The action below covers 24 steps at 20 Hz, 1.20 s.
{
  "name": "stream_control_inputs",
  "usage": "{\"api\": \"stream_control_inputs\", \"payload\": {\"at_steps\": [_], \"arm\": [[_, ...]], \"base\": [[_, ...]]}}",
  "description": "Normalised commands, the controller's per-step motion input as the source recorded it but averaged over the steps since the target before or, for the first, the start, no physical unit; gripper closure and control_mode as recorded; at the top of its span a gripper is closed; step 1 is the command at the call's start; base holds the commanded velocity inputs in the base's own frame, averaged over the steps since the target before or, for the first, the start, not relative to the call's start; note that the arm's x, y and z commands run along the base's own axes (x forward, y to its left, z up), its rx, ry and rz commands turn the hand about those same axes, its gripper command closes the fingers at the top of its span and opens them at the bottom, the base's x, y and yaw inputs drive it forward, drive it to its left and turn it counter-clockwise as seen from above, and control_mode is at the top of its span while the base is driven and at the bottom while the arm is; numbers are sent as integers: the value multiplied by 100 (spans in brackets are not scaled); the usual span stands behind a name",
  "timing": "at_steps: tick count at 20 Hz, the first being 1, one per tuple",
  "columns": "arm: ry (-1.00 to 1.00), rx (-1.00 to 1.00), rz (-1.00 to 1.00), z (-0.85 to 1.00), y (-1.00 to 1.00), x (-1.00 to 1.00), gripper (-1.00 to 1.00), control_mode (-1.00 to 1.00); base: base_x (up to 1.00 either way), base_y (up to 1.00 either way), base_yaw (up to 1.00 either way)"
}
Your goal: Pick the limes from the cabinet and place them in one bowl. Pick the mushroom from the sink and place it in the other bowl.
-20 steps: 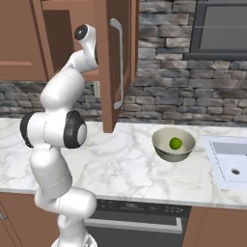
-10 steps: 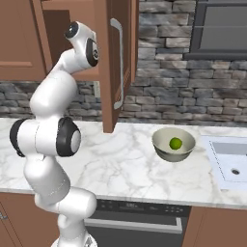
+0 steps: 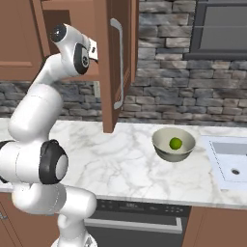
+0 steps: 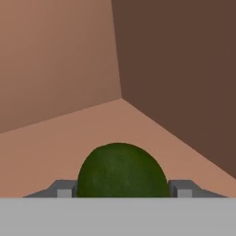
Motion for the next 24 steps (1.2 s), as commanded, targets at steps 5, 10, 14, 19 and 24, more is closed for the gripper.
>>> {"api": "stream_control_inputs", "payload": {"at_steps": [5, 10, 14, 19, 24], "arm": [[0, 0, 4, -4, 27, -100, 100, -100], [6, 1, 4, -5, 24, -98, 100, -100], [17, 0, 7, 0, 5, -100, 100, -100], [17, 0, 8, 0, 0, -100, 100, -100], [15, 0, 11, 0, 0, -99, 100, -100]], "base": [[0, 0, 0], [0, 0, 0], [0, 0, 0], [0, 0, 0], [0, 0, 0]]}}
